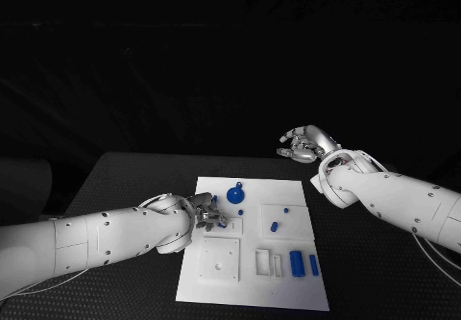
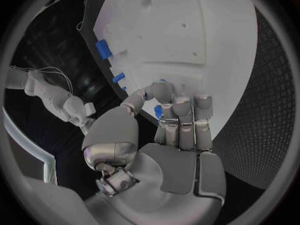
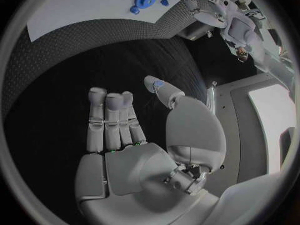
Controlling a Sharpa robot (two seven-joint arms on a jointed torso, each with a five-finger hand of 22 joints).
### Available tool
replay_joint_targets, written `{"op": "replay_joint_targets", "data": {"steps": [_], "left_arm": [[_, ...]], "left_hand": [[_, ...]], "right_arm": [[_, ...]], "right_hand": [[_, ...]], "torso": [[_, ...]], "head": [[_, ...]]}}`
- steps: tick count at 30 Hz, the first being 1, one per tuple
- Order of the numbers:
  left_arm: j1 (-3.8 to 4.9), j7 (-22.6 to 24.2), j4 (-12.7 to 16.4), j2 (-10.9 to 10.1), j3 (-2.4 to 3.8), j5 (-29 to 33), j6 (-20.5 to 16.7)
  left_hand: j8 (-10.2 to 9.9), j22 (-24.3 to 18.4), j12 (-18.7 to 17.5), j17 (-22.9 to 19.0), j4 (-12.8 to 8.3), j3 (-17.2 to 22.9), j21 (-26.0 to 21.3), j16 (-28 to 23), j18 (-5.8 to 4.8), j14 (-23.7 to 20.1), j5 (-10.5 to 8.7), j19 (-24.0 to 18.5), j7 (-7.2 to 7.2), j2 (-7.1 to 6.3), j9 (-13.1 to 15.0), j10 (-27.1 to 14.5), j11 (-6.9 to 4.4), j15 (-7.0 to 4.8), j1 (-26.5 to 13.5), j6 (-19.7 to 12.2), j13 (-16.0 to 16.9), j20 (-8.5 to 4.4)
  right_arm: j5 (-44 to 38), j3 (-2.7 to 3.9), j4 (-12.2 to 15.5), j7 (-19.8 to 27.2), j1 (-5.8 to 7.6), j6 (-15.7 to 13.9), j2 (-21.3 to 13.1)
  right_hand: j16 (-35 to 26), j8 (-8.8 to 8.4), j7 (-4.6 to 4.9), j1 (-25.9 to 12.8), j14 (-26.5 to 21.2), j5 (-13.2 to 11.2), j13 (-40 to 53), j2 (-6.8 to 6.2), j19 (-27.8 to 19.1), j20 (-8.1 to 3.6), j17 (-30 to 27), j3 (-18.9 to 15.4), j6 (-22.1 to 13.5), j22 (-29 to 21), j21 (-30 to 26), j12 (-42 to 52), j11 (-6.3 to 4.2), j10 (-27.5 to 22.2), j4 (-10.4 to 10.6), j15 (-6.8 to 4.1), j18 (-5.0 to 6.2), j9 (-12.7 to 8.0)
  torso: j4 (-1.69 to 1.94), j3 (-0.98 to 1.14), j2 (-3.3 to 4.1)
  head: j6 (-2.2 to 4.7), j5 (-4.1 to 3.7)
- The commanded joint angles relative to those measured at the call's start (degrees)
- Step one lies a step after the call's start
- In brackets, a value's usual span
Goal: Assemble the parts on the task board
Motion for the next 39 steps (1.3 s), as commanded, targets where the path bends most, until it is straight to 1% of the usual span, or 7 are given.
{"op": "replay_joint_targets", "data": {"steps": [1,8,13,20,24,27,39], "left_arm": [[-0.18,-0.3,0.2,0.0,-0.07,-0.4,-0.9],[-0.21,-0.2,0.1,0.0,-0.07,-0.4,-1.3],[-0.21,-0.5,0.1,0.1,-0.07,-0.4,0.6],[-0.21,-0.7,-0.1,0.2,-0.07,-0.4,1.3],[-0.21,-0.7,-0.3,0.3,-0.08,-0.8,1.4],[-0.21,-0.7,-0.4,0.5,-0.08,-1.2,1.4],[-0.21,-0.8,-0.6,1.1,-0.08,-2.6,3.2]], "left_hand": [[0.3,1.0,0.4,-0.1,0.0,0.3,0.3,0.3,0.85,0.6,0.24,0.4,-6.47,0.72,12.4,-1.9,-1.65,-1.42,0.2,9.5,-0.1,-6.57],[0.3,1.0,0.5,-0.2,-0.1,0.4,0.4,0.4,0.88,0.6,0.35,0.4,-6.5,0.85,12.4,-2.0,-1.67,-1.44,0.1,9.5,-0.2,-6.59],[0.4,1.1,0.6,-0.2,-0.1,0.4,0.4,0.5,0.88,0.6,0.37,0.4,-6.51,0.85,12.5,-2.0,-1.69,-1.45,0.1,9.5,-0.2,-6.59],[0.4,1.1,0.7,-0.3,-0.1,0.4,0.5,0.6,0.89,0.6,0.22,0.4,-6.5,0.8,12.5,-2.0,-1.68,-1.46,0.0,9.5,-0.2,-6.59],[0.4,1.1,0.9,-0.4,-0.1,0.4,0.5,0.7,0.91,0.5,-0.3,0.4,-6.51,0.64,12.6,-2.1,-1.68,-1.49,0.0,9.5,-0.3,-6.59],[0.6,1.0,1.4,-0.6,0.0,0.5,0.7,1.0,0.95,0.5,-1.42,0.4,-6.56,0.5,12.8,-2.0,-1.7,-1.53,0.0,9.6,-0.4,-6.6],[0.9,1.1,2.1,-0.7,0.0,0.6,0.9,1.6,0.99,0.7,-1.55,0.6,-6.7,0.53,13.0,-1.9,-1.83,-1.59,0.0,9.9,-0.5,-6.62]], "right_arm": [[0.0,0.03,0.1,0.2,0.01,0.5,0.0],[0.0,0.03,0.2,0.1,0.01,0.6,0.0],[0.0,0.03,0.2,-0.1,0.01,0.8,0.0],[0.0,0.03,0.2,-0.1,0.01,0.9,0.0],[0.0,0.03,0.2,-0.1,0.01,0.9,0.1],[0.0,0.03,0.2,-0.1,0.01,0.9,0.1],[-0.1,0.03,0.2,-0.1,0.01,1.0,0.1]], "right_hand": [[0.2,0.04,0.41,0.1,-0.3,0.4,-0.1,0.49,-0.1,0.18,-0.1,-0.4,0.1,0.1,-0.3,0.3,-0.04,-0.4,0.0,0.07,3.04,0.1],[0.2,0.05,0.42,0.1,-0.3,0.5,-0.1,0.51,-0.1,0.19,-0.1,-0.4,0.1,0.1,-0.4,0.4,-0.04,-0.4,0.1,0.07,3.04,0.1],[0.2,0.05,0.42,0.1,-0.4,0.5,-0.2,0.52,-0.1,0.19,-0.1,-0.5,0.1,0.1,-0.4,0.4,-0.04,-0.4,0.1,0.07,3.04,0.1],[0.3,0.06,0.42,0.1,-0.4,0.7,-0.2,0.53,-0.1,0.2,-0.1,-0.5,0.1,0.1,-0.4,0.4,-0.04,-0.4,0.1,0.08,3.04,0.1],[0.3,0.07,0.42,0.1,-0.4,0.8,-0.3,0.55,-0.1,0.2,-0.1,-0.5,0.1,0.2,-0.4,0.5,-0.04,-0.4,0.1,0.08,3.04,0.1],[0.3,0.08,0.41,0.0,-0.4,0.9,-0.3,0.56,-0.1,0.2,-0.2,-0.5,0.1,0.2,-0.4,0.5,-0.04,-0.4,0.1,0.08,3.04,0.1],[0.3,0.1,0.41,0.0,-0.4,1.3,-0.5,0.58,-0.1,0.2,-0.2,-0.5,0.1,0.2,-0.5,0.6,-0.04,-0.5,0.1,0.07,3.04,0.1]], "torso": [[0.02,-0.05,0.0],[0.01,-0.02,0.01],[0.01,-0.01,0.0],[-0.01,0.01,-0.01],[-0.02,0.02,0.0],[-0.01,0.01,0.02],[-0.05,0.03,0.01]], "head": [[-0.03,-0.03],[0.08,-0.04],[0.1,0.0],[0.05,0.06],[0.1,0.08],[0.14,0.1],[0.1,0.2]]}}
